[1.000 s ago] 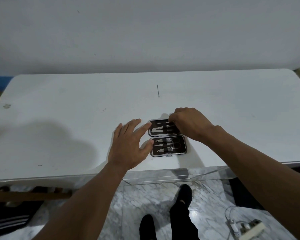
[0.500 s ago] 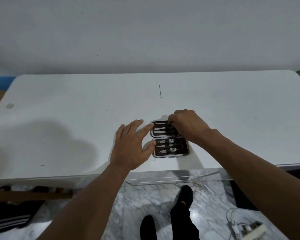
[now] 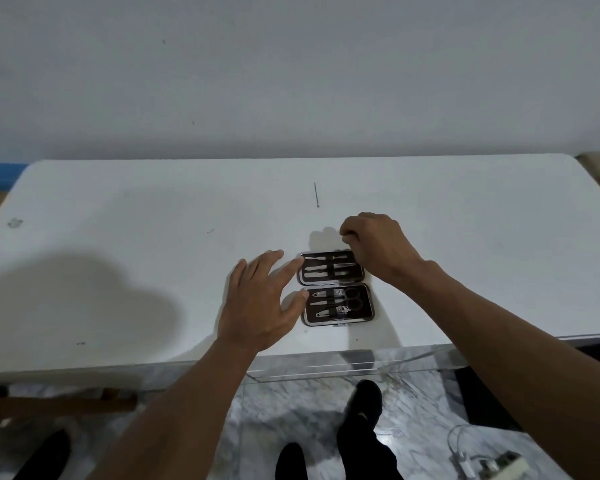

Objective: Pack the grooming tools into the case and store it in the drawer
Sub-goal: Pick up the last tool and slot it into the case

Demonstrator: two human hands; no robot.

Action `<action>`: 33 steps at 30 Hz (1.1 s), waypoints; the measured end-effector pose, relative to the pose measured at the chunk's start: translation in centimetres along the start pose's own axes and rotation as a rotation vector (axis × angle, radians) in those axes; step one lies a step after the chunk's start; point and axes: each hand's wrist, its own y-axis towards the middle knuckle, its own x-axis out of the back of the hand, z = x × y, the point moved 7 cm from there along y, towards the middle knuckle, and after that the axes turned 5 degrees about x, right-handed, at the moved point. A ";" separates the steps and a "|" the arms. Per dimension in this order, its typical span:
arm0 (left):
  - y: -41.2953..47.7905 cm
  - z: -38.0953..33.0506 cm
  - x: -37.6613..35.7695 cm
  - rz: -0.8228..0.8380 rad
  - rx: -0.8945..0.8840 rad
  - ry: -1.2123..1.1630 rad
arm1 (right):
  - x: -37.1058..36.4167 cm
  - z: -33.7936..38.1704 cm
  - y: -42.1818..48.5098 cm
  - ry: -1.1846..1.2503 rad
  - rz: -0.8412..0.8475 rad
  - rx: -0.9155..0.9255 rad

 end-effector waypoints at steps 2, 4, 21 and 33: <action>0.0 -0.1 0.1 -0.004 -0.001 0.000 | 0.3 -0.3 0.7 -0.006 -0.006 -0.024; 0.0 -0.1 0.2 -0.005 0.003 0.010 | 0.3 -0.6 1.5 0.005 -0.010 -0.051; 0.0 -0.2 -0.1 0.041 0.022 -0.046 | -1.9 -0.1 11.1 0.020 0.047 -0.348; 0.1 -0.1 -0.1 0.053 0.018 -0.015 | -2.0 -0.7 11.1 0.109 0.170 -0.442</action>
